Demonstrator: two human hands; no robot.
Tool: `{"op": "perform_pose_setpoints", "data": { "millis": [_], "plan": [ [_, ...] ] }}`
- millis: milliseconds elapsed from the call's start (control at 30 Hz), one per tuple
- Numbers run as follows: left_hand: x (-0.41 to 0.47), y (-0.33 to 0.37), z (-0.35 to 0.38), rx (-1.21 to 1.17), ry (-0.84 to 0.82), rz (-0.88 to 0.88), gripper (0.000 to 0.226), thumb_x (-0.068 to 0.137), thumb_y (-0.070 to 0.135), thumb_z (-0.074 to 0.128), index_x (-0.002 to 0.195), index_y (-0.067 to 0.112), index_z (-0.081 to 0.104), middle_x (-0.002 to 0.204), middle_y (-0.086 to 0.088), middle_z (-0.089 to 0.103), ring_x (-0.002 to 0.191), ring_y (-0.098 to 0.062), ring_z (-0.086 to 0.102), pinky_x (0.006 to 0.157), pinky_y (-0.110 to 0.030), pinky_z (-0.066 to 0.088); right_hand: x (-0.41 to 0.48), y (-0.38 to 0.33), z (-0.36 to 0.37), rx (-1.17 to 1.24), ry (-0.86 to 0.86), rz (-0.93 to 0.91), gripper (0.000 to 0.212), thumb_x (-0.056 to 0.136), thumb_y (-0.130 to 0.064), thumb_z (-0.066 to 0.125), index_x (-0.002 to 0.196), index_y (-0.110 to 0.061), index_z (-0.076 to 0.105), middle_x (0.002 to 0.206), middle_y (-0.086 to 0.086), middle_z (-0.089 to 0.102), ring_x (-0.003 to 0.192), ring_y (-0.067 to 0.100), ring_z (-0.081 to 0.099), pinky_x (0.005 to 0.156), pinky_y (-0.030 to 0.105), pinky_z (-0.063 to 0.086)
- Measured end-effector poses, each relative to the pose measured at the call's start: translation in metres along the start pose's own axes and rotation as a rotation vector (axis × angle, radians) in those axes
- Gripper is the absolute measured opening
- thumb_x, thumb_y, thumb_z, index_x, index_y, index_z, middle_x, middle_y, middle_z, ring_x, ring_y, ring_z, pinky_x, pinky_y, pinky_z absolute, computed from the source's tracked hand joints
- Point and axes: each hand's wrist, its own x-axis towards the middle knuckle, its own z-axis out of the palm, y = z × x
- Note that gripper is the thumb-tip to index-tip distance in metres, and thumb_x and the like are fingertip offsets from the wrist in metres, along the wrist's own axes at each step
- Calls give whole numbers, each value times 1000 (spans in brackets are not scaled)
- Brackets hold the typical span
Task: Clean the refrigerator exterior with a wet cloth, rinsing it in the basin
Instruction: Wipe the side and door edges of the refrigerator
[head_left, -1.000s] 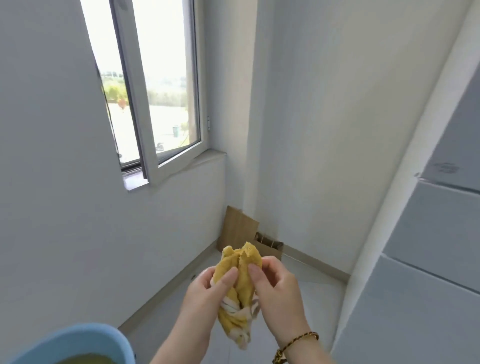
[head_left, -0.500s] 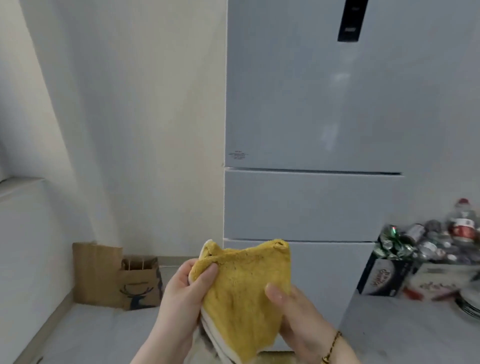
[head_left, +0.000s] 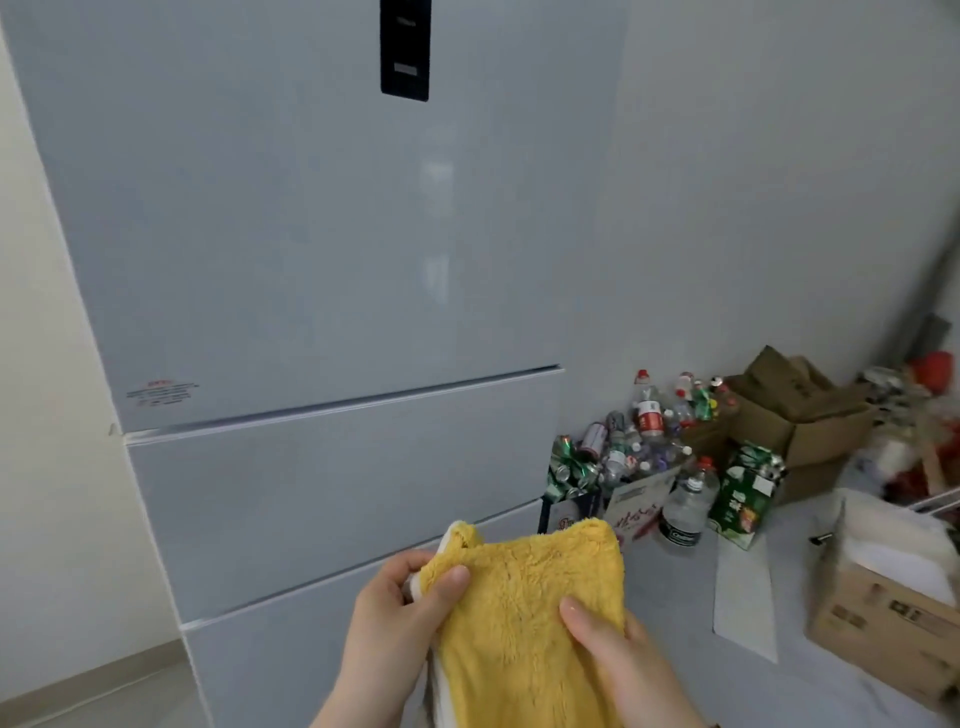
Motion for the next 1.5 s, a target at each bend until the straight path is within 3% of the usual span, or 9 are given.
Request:
{"op": "perform_pose_setpoints", "data": {
  "millis": [267,400,533,767,933,1133,1267,1367,1500],
  "plan": [
    [69,6,135,196,-35,103,5,82,19,64,84,17,59,66,4,61,63,-8,56,58,-15,45,56,-65,-112,41,36,-201,3,76,-19,59,75,-20,57,49,-12,65,47,-3,61,50,21,44],
    [102,21,202,242,155,273,18,85,15,60,74,28,54,78,12,60,72,3,53,55,-3,39,110,-96,-169,124,-19,-257,10,85,-20,55,94,-23,59,93,1,69,85,20,64,70,36,48],
    [135,40,258,280,267,395,23,86,14,57,78,35,51,87,17,55,78,-5,54,58,-4,38,170,-137,-207,86,-41,-376,15,91,-20,49,103,-29,51,100,-5,59,96,22,56,89,42,44],
    [204,64,285,402,498,612,35,87,8,54,81,41,45,107,22,48,100,-11,45,82,-23,32,279,-175,-198,-83,-25,-538,16,94,-17,46,93,-33,46,90,-13,52,82,9,52,81,31,39],
    [265,90,294,453,715,851,24,86,3,55,100,23,55,123,17,38,111,6,31,85,2,21,347,-205,-173,-27,-12,-612,23,94,-11,46,110,-28,46,88,-10,57,92,20,55,82,27,40],
    [303,117,297,617,810,1020,29,76,25,47,104,32,50,130,16,31,117,9,25,91,-10,21,388,-241,-150,96,-89,-617,28,95,-15,43,122,-20,49,92,-6,54,89,16,55,76,23,37],
    [317,131,286,763,921,1049,40,74,42,36,113,39,45,134,16,29,126,-3,24,96,-20,22,403,-264,-115,186,-237,-681,20,94,-13,45,107,-28,47,86,-17,52,62,-9,54,51,4,39],
    [322,140,276,861,1031,1026,41,75,45,34,116,40,40,136,17,25,128,-2,22,102,-30,22,410,-263,-83,189,-377,-810,18,82,-42,50,99,-43,45,105,-16,57,98,6,56,83,20,45],
    [325,142,275,946,1139,951,47,74,52,31,119,39,34,135,22,22,121,12,19,103,-24,19,420,-244,-67,135,-633,-1056,68,66,-69,50,129,-55,31,142,-26,33,133,0,30,107,21,30]
  ]
}}
